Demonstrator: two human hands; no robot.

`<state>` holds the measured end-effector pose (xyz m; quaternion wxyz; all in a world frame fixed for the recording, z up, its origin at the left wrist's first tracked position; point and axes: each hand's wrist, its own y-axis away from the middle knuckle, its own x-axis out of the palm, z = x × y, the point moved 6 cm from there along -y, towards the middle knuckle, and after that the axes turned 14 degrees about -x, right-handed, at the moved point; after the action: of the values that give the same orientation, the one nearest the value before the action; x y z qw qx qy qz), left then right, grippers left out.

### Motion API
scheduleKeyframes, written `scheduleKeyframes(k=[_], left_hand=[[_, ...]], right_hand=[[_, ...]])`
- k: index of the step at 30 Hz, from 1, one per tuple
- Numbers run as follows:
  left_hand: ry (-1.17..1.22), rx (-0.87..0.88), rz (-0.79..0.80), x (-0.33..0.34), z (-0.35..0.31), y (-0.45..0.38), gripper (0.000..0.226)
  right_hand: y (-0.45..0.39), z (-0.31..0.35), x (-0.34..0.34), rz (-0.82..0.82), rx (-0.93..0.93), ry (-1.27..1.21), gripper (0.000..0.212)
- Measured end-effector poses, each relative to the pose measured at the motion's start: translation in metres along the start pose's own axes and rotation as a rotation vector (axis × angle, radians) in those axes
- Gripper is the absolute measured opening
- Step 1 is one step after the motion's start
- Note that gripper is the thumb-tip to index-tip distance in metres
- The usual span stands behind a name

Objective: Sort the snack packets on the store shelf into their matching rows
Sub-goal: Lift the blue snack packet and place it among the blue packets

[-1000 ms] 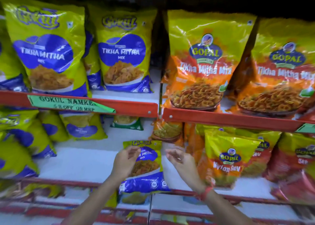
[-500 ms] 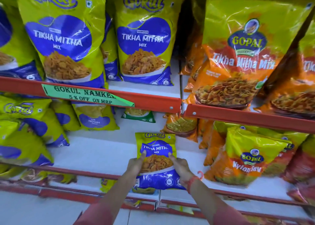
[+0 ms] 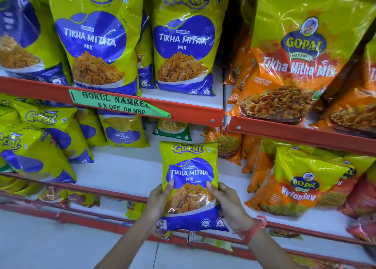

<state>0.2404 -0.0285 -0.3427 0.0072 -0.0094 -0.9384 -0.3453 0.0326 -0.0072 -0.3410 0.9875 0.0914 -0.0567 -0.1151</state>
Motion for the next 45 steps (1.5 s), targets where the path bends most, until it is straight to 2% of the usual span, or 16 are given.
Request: scheduleKeyframes(k=[5, 11, 15, 25, 36, 39, 42, 45], left_hand=[[-0.012, 0.084, 0.027, -0.009, -0.009, 0.021, 0.021], [-0.048, 0.254, 0.084, -0.029, -0.037, 0.049, 0.014], [-0.058, 0.360, 0.113, -0.044, -0.058, 0.069, 0.031], [-0.036, 0.662, 0.201, -0.066, -0.134, 0.119, 0.025], [-0.117, 1.000, 0.237, -0.049, -0.285, 0.139, 0.027], [-0.164, 1.021, 0.216, -0.045, -0.306, 0.118, 0.034], [-0.180, 1.033, 0.172, -0.042, -0.316, 0.097, 0.030], [-0.173, 1.025, 0.227, -0.035, -0.324, 0.089, 0.030]], right_hand=[[0.016, 0.013, 0.003, 0.112, -0.036, 0.019, 0.026], [0.031, 0.041, 0.012, 0.216, -0.156, 0.025, 0.040], [0.039, 0.064, 0.022, 0.238, -0.240, 0.038, 0.042], [0.047, 0.160, 0.054, 0.281, -0.516, 0.038, 0.049], [0.002, 0.296, 0.069, 0.226, -0.936, 0.006, 0.051], [-0.020, 0.304, 0.070, 0.202, -0.984, 0.040, 0.048], [-0.042, 0.298, 0.069, 0.158, -1.010, 0.054, 0.050], [-0.056, 0.294, 0.069, 0.134, -1.005, 0.051, 0.046]])
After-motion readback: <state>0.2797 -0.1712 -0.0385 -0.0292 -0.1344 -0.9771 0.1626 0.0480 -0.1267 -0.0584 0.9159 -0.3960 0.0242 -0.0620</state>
